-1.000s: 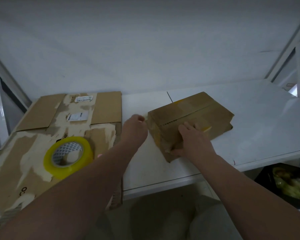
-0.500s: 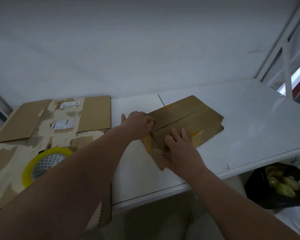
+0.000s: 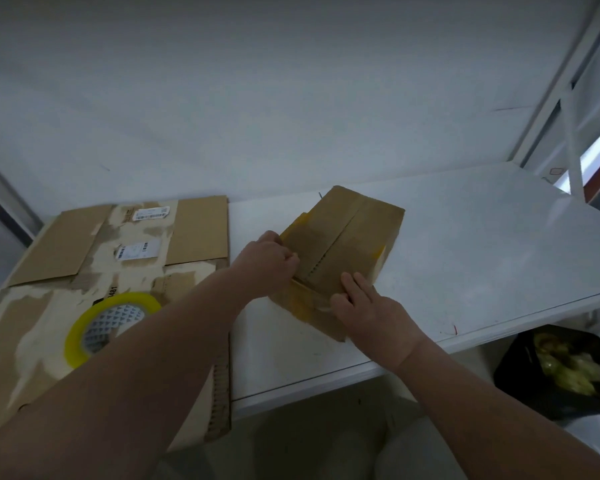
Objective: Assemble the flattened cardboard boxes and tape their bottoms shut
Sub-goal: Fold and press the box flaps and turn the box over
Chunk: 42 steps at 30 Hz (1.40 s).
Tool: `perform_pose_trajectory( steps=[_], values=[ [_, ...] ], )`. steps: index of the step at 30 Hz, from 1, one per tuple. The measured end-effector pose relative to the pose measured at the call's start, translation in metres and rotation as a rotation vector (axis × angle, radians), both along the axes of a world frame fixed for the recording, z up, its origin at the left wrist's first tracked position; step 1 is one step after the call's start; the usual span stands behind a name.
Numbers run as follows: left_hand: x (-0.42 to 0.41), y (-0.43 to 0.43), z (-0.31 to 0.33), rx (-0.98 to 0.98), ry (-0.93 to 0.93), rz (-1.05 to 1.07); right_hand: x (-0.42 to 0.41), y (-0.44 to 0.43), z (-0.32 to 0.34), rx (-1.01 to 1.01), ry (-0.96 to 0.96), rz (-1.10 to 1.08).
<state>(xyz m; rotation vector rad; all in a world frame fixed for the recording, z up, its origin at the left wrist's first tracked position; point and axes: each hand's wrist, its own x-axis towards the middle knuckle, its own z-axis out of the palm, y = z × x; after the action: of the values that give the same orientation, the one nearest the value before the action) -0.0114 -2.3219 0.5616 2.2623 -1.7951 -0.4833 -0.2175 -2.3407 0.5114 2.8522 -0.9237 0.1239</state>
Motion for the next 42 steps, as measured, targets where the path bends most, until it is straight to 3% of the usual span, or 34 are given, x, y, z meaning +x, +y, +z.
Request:
perform_pose_trajectory(
  steps=[3,10,16,27,42],
  values=[
    [-0.002,0.009,0.004,-0.002,0.01,0.018,-0.006,0.001,0.004,-0.024,0.058,0.012],
    [0.007,0.035,0.007,0.068,0.037,-0.157,-0.026,0.003,0.018,0.004,0.182,-0.008],
    [0.015,0.049,0.001,0.062,-0.142,-0.278,-0.029,0.004,0.024,0.085,0.057,-0.062],
    [0.024,0.042,-0.019,-0.047,-0.181,-0.297,0.034,0.028,0.022,-0.044,-0.181,0.059],
    [0.024,0.035,-0.037,-0.179,-0.205,-0.266,0.042,0.026,0.033,0.101,-0.115,0.056]
  ],
)
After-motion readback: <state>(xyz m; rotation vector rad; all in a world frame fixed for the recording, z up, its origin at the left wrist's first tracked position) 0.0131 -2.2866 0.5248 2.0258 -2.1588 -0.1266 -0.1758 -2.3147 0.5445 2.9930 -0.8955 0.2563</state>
